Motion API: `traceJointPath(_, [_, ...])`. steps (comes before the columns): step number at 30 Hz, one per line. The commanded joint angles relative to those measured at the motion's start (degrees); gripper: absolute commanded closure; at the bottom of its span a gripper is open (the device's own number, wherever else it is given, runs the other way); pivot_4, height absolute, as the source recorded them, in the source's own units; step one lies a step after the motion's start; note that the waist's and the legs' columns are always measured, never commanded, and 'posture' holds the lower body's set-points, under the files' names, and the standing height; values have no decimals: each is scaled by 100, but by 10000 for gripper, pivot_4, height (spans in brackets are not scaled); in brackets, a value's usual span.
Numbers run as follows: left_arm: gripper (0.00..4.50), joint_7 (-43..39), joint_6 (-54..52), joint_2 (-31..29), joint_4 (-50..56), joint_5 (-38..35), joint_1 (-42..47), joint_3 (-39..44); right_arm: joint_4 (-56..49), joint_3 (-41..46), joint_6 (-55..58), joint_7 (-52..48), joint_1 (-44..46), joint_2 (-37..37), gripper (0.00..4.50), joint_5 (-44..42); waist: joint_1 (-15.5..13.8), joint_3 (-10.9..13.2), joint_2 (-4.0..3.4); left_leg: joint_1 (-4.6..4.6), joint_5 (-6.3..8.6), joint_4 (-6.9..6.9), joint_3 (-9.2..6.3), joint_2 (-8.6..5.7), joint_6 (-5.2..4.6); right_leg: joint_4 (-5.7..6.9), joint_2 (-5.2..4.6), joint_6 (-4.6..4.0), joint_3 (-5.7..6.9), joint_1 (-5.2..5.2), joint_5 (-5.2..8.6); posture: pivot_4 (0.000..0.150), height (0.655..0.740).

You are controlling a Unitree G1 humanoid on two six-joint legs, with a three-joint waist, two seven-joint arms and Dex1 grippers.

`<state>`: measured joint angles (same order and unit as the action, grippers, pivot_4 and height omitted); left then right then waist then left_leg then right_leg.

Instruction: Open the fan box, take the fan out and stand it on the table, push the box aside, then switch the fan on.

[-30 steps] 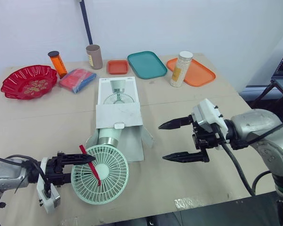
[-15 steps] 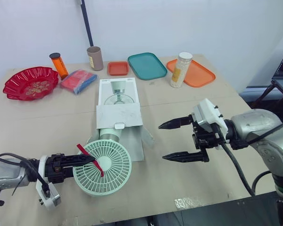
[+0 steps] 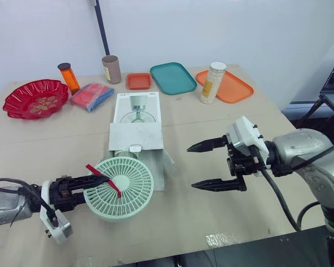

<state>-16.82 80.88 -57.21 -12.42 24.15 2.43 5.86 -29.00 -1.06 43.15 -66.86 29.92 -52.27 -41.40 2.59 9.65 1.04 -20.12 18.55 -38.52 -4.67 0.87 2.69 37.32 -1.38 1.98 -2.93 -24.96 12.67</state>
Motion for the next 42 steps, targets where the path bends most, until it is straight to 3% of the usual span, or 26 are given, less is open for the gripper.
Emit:
traceJointPath(1, [24341, 37, -319, -253, 386, -690, -118, 1, -77, 110, -83, 26, 117, -30, 0, -27, -1, 0, -1, 0, 0, 0, 0, -1, 0, 0, -1, 0, -1, 0, 0, 1500, 7400])
traceJointPath(23, [24341, -845, -1982, -715, 1884, -2666, -836, 695, -89, 17, -237, 24, 30, -15, 0, 77, 3, 2, 0, -2, 0, 0, 1, -1, 0, -1, 1, 0, -1, 0, 0, 1500, 7400])
traceJointPath(33, [24341, -1344, -2717, -609, 2512, -3274, -1055, 1063, -67, -64, -324, 16, 23, 19, 0, 128, 0, 3, -1, -3, 0, -1, 0, -2, 0, -1, 1, 0, -1, 1, 0, 1500, 7400])
traceJointPath(42, [24341, -1711, -2548, 67, 2647, -2795, -1829, 1162, -87, -88, -376, 56, -10, 79, 0, 162, -2, 3, -1, -1, 0, -2, 3, -2, -1, -2, 3, 0, -3, 3, 0, 1500, 7400])
